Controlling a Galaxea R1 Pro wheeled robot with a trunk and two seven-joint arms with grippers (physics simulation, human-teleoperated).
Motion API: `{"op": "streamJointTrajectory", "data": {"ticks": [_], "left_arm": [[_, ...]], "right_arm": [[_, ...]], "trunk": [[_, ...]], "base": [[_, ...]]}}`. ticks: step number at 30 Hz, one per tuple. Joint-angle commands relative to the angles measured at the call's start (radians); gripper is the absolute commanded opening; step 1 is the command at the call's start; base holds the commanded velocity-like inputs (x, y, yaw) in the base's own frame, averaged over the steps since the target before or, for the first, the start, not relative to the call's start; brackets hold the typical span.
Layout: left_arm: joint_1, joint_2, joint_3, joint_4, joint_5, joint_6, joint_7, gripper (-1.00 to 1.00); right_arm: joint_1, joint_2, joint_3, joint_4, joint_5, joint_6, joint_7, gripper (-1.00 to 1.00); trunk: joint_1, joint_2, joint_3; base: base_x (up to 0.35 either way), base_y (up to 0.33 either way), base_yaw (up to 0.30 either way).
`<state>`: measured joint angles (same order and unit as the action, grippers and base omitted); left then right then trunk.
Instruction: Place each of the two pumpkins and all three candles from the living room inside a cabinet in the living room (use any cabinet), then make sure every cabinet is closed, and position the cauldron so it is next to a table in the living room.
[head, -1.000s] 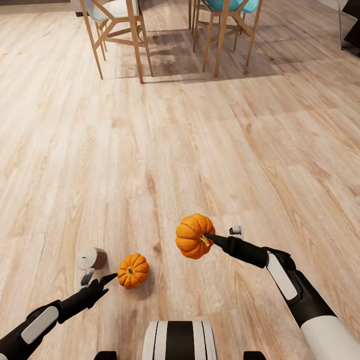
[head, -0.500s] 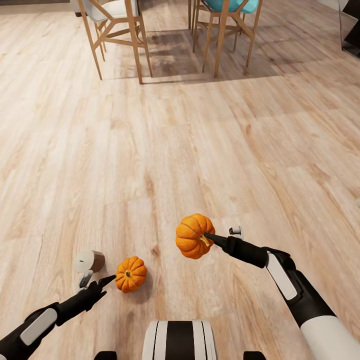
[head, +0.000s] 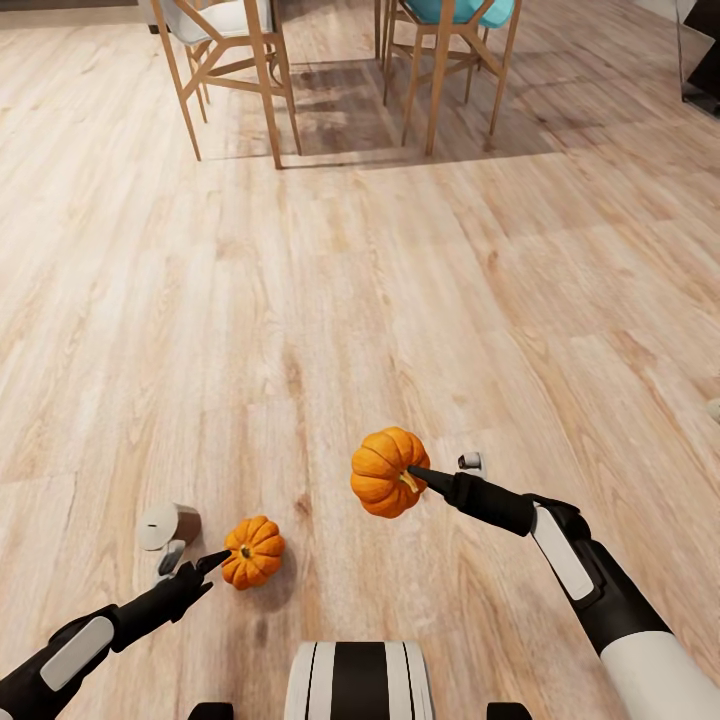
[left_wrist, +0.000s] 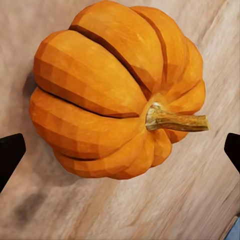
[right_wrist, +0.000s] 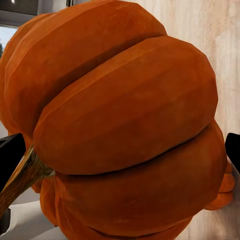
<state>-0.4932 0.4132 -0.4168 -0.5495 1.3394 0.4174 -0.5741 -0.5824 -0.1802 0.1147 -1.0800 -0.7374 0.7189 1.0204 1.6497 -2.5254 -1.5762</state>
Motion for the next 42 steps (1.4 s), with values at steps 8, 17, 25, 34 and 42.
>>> {"op": "streamJointTrajectory", "data": {"ticks": [8, 17, 25, 34, 42], "left_arm": [[-0.001, 0.002, -0.005, 0.0, 0.011, 0.004, -0.002, 1.0], [-0.001, 0.005, 0.005, 0.0, 0.012, 0.003, -0.003, 1.0], [-0.001, 0.006, 0.007, 0.0, 0.011, 0.003, -0.003, 1.0], [-0.001, 0.006, 0.007, -0.001, 0.01, 0.003, -0.004, 1.0], [-0.001, 0.006, 0.007, -0.001, 0.01, 0.003, -0.003, 1.0]], "right_arm": [[0.0, -0.001, 0.002, 0.0, -0.008, 0.007, -0.002, -1.0], [0.0, 0.0, 0.002, 0.0, -0.008, 0.007, -0.002, -1.0], [0.0, 0.002, 0.002, 0.0, -0.008, 0.007, -0.002, -1.0], [0.0, 0.004, 0.002, 0.0, -0.008, 0.005, -0.002, -1.0], [0.0, 0.004, 0.002, 0.0, -0.008, 0.004, -0.003, -1.0]], "trunk": [[0.0, 0.0, -0.001], [0.001, -0.001, -0.012], [0.005, -0.003, -0.043], [0.007, -0.004, -0.066], [0.008, -0.005, -0.074]], "base": [[0.0, -0.003, 0.0], [0.0, 0.0, 0.0], [0.0, 0.0, 0.0], [0.0, 0.0, 0.0], [0.0, 0.0, 0.0]]}}
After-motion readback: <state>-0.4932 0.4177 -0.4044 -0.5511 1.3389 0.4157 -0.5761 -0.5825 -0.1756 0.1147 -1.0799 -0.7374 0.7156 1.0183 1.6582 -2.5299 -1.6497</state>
